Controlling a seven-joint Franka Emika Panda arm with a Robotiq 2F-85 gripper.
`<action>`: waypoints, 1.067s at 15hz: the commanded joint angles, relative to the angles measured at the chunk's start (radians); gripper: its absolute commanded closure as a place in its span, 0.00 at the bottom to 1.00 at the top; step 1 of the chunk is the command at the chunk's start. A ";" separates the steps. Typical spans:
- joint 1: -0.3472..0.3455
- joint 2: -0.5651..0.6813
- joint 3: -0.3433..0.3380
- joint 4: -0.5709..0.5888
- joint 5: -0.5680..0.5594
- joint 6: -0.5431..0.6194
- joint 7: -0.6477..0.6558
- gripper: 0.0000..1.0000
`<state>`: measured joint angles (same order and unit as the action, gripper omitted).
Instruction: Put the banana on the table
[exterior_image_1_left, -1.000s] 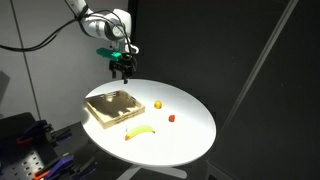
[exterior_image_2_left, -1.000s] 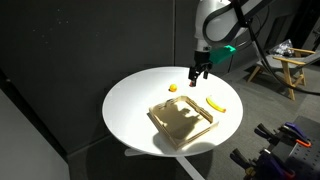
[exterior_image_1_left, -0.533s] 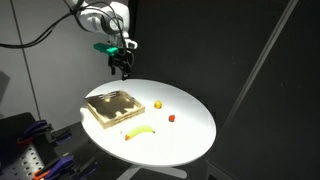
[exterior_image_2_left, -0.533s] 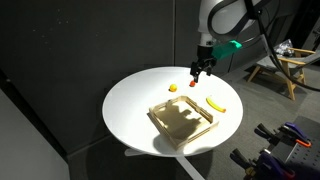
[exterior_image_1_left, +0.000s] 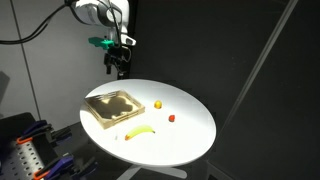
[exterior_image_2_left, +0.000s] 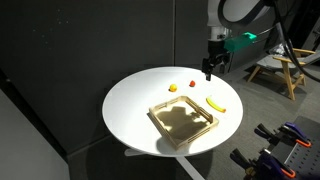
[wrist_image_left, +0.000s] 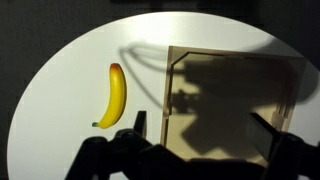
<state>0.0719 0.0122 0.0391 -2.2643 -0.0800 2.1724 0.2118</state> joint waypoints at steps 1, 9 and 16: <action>-0.018 -0.085 -0.004 -0.044 0.020 -0.080 -0.055 0.00; -0.022 -0.165 -0.005 -0.075 0.047 -0.177 -0.188 0.00; -0.020 -0.225 -0.005 -0.125 0.054 -0.122 -0.213 0.00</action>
<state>0.0552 -0.1603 0.0371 -2.3477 -0.0493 2.0209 0.0339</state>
